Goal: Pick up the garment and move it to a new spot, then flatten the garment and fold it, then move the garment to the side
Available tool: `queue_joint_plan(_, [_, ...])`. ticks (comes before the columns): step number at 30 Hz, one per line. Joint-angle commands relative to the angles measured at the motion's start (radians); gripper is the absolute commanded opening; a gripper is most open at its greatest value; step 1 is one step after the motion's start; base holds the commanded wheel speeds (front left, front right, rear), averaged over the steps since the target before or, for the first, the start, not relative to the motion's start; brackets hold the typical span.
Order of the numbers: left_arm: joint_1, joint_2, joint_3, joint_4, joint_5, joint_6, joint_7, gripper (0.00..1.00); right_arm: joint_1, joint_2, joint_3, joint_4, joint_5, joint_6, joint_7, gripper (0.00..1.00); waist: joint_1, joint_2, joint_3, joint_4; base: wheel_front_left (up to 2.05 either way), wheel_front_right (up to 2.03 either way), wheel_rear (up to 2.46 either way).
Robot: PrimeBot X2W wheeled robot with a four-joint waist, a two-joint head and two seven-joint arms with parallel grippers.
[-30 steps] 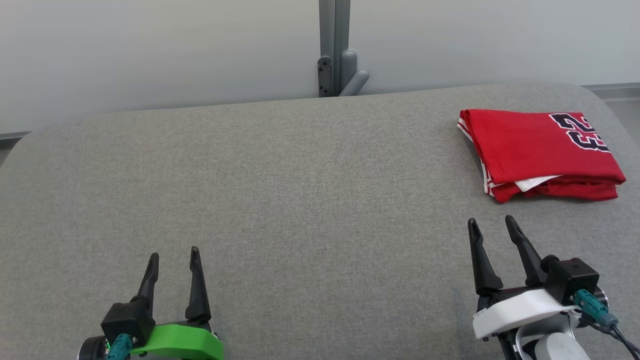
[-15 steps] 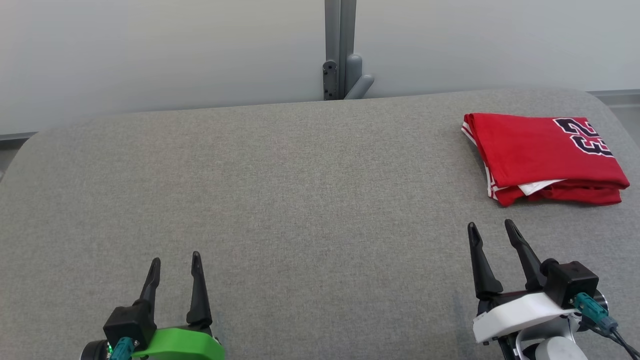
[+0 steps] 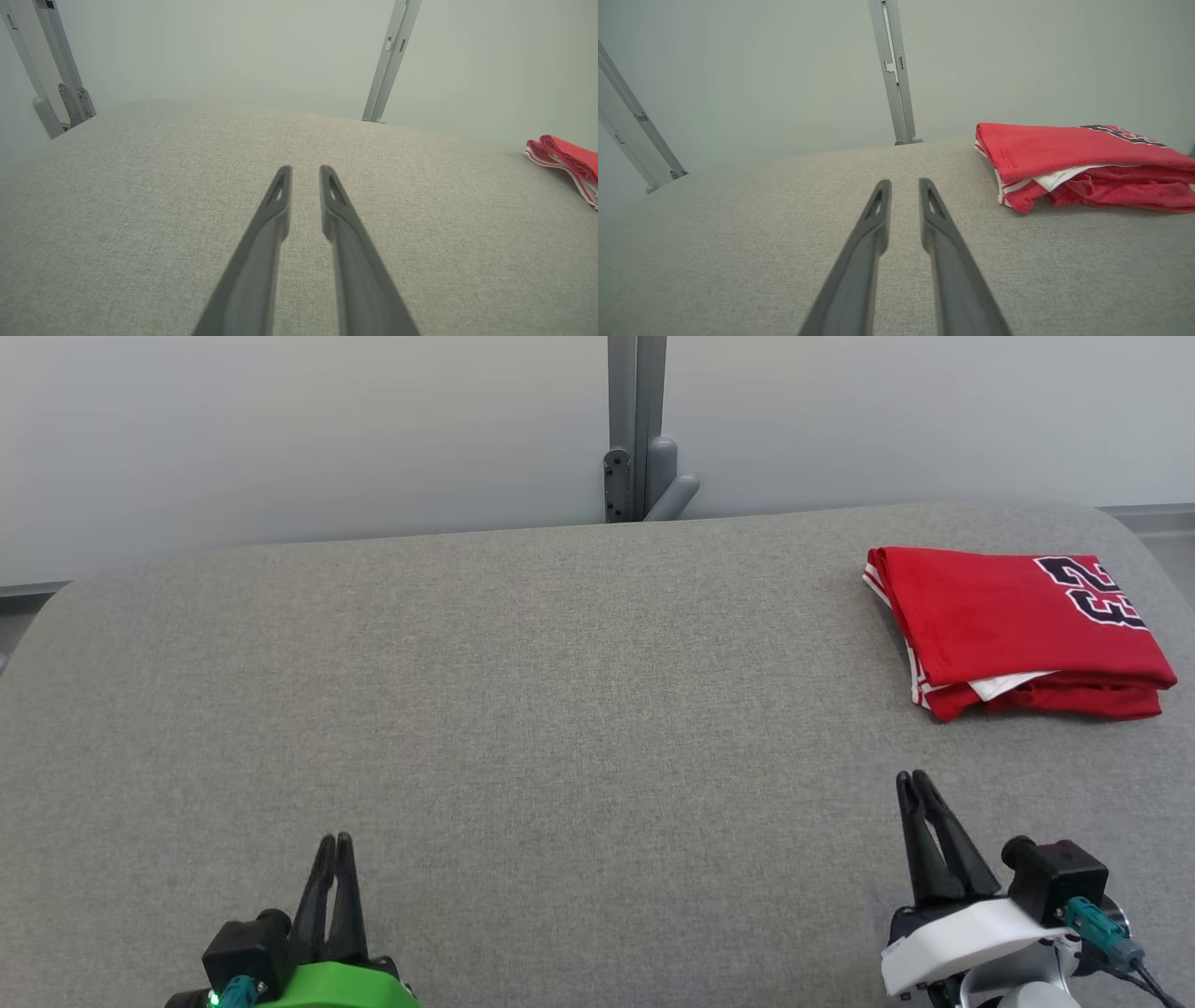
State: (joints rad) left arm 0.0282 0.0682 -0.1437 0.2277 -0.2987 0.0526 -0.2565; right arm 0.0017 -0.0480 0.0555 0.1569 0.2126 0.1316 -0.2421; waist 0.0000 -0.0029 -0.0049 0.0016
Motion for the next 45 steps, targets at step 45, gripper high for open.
queue_joint_plan(45, [-0.088,-0.008,0.132,0.021,-0.647,-0.092,0.193,0.0,-0.056,-0.029,-0.047,0.037,0.723,-0.001,0.138,0.0,0.0,0.001,0.003,-0.001,0.0,0.0,0.0])
